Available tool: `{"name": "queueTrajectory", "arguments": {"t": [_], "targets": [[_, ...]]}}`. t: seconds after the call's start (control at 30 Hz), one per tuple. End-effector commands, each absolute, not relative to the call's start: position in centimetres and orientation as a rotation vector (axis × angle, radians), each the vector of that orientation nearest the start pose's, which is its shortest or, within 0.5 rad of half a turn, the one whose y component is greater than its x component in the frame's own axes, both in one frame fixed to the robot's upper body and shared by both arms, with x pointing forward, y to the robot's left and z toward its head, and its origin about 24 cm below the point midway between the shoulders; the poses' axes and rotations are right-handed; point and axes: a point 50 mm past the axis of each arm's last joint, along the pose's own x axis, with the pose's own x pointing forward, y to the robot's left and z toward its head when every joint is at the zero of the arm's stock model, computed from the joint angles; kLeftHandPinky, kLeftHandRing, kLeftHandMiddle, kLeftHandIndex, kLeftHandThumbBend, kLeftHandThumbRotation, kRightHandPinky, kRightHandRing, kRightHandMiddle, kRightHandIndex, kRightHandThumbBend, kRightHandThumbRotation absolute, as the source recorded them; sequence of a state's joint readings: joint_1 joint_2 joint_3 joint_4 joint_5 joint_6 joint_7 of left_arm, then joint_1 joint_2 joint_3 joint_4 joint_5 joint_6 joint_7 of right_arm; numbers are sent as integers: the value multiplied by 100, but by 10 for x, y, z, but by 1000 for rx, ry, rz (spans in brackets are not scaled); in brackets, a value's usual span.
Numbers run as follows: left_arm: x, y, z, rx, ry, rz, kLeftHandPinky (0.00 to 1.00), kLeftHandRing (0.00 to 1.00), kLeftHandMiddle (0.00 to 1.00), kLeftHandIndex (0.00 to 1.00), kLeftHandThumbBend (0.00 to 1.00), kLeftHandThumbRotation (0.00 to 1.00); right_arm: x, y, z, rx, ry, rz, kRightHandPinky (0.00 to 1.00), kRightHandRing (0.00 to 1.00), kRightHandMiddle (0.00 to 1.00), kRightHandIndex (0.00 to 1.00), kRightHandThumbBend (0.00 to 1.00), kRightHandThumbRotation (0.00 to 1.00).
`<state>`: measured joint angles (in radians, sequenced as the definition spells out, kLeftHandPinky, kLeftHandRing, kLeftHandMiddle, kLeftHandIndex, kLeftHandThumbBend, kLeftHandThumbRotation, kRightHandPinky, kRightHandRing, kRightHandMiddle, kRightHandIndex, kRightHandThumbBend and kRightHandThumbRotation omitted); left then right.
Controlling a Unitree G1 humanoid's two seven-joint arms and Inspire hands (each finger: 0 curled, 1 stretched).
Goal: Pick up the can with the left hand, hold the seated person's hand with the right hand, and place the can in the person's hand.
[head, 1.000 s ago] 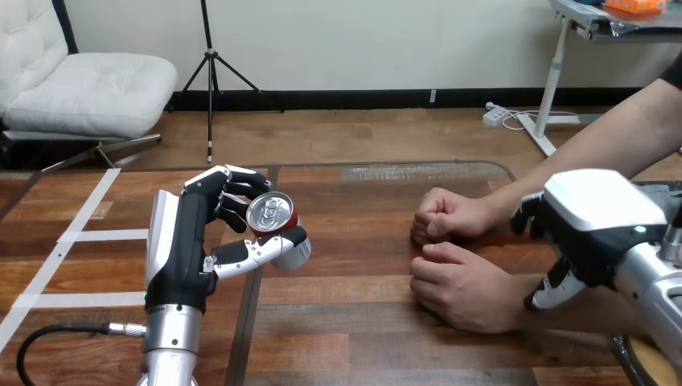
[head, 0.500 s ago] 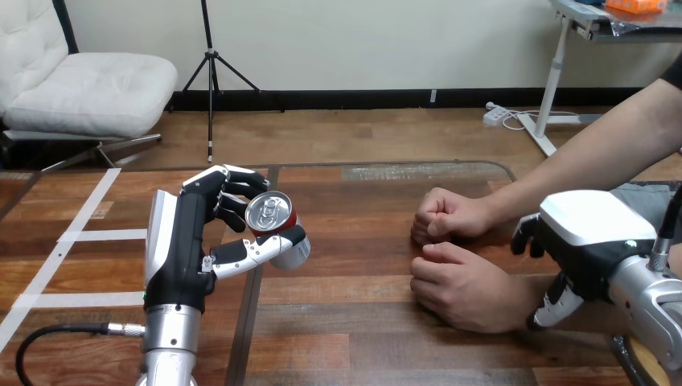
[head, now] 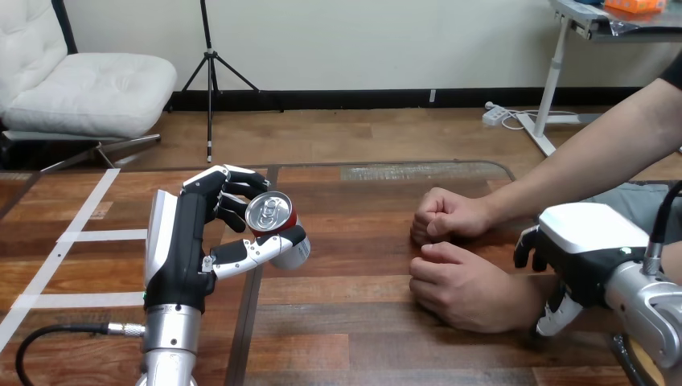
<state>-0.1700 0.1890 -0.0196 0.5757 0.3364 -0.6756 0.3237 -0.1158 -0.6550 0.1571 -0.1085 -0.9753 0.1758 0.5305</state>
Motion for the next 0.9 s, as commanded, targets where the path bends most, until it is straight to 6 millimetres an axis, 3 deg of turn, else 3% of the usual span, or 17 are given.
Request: {"name": "queueTrajectory", "arguments": {"t": [0.0,0.5,0.87], "targets": [[280,176,53,423,-461,91,36,41,48,52,69,0,284,-226,108,-1638,227,305,55,65,70,71,85,0],[279,176,54,423,-458,89,36,41,48,52,68,0,290,-229,98,-1625,268,315,57,67,71,70,84,0],[279,178,53,426,-458,88,36,41,48,52,68,0,293,-230,92,-1649,261,328,49,59,63,65,82,0]]}}
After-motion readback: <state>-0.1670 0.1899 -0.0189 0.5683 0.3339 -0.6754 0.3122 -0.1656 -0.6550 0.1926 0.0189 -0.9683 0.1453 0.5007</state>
